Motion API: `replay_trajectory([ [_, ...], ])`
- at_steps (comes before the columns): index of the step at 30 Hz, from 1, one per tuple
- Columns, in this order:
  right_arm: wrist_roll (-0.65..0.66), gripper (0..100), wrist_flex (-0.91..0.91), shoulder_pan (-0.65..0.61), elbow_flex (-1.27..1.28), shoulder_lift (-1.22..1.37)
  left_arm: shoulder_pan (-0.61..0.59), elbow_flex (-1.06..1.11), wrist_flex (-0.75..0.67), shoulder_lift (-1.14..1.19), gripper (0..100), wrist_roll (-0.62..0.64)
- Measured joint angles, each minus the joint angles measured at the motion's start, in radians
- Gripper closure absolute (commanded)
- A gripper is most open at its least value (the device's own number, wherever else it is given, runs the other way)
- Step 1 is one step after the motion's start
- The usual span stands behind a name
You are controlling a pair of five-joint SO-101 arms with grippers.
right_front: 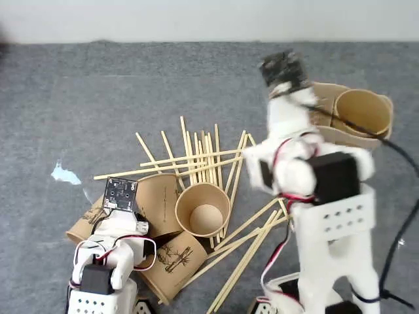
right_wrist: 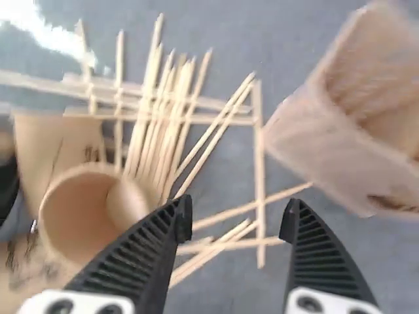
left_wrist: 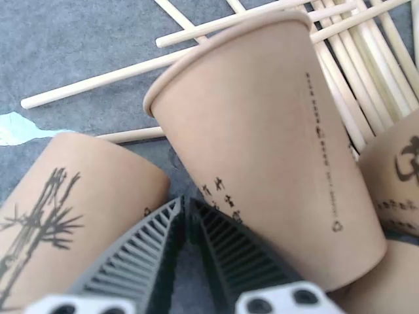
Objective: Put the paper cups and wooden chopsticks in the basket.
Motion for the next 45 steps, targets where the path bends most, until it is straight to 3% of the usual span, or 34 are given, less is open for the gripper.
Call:
replay_trajectory([
  [5, -0.008, 77.5, -0.011, -0.161, 0.313, -0.049, 0.000, 0.000, 0.000, 0.000, 99, 0.000],
  [10, -0.009, 77.5, -0.161, -0.187, 0.483, -0.101, 0.000, 0.000, 0.000, 0.000, 99, 0.000],
  [22, -0.009, 77.5, -0.238, -0.203, 0.514, -0.206, 0.000, 0.000, 0.000, 0.000, 99, 0.000],
  [30, -0.149, 77.5, -0.252, -0.391, 0.546, -0.295, 0.000, 0.000, 0.000, 0.000, 99, 0.000],
  [37, -0.155, 77.9, -0.327, -0.296, 0.631, -0.236, 0.000, 0.000, 0.000, 0.000, 99, 0.000],
  [43, -0.155, 98.7, -0.339, -0.222, 0.635, -0.084, 0.000, 0.000, 0.000, 0.000, 99, 0.000],
  [45, -0.157, 97.8, -0.339, -0.219, 0.635, -0.052, 0.000, 0.000, 0.000, 0.000, 99, 0.000],
])
